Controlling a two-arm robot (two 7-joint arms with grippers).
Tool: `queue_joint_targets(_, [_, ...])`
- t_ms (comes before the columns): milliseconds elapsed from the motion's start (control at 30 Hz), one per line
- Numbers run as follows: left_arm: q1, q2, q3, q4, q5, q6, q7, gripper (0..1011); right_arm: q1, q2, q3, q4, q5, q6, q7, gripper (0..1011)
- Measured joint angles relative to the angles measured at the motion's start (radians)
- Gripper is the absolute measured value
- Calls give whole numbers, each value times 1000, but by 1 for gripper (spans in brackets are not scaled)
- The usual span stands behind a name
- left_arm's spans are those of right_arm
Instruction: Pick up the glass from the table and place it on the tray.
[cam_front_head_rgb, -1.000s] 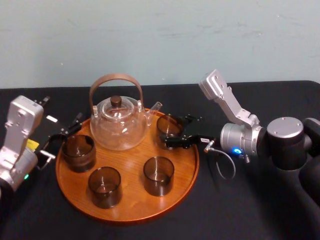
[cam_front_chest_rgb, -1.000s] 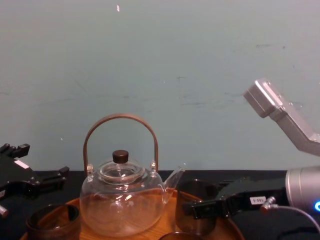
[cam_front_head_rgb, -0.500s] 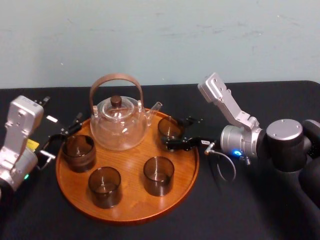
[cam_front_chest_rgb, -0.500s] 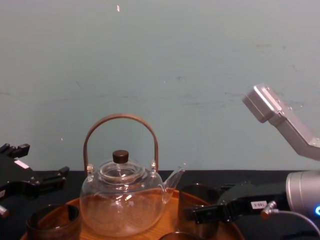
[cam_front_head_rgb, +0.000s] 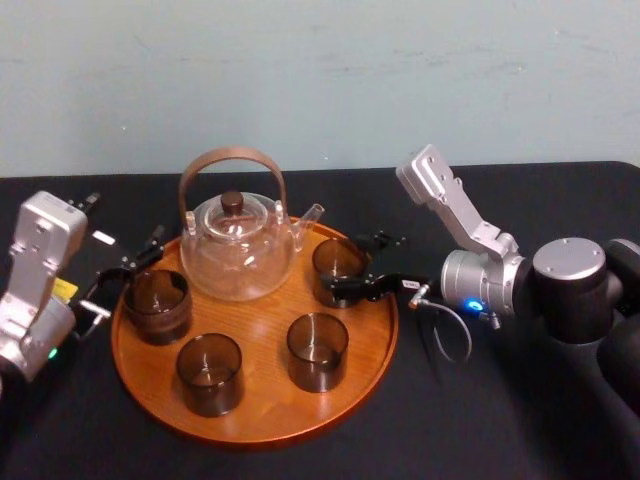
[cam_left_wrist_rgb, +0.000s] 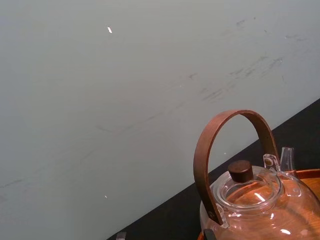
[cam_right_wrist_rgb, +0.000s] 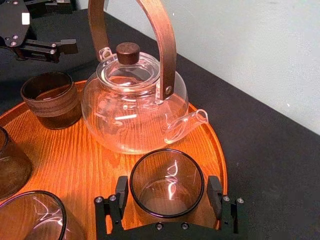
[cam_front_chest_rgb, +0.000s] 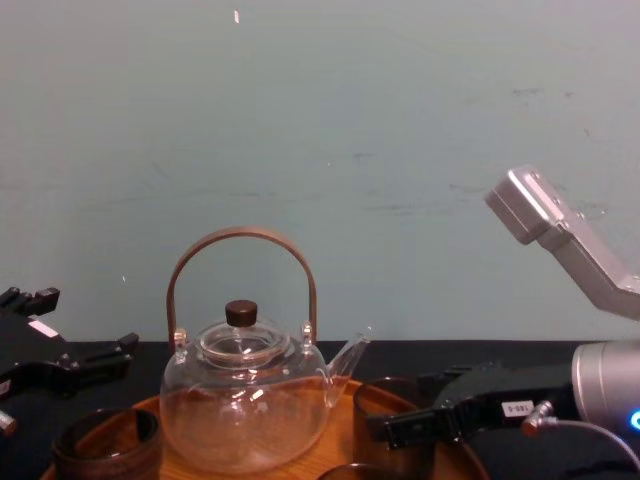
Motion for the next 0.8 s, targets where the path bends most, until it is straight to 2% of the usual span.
queue_joint_targets(633, [0, 0, 0, 0, 0, 0, 0, 1001, 0, 0, 1, 0, 3, 2, 2, 1002])
queue_joint_targets(800, [0, 0, 0, 0, 0, 0, 0, 1001, -10, 13, 12, -18, 14, 8, 12, 1002])
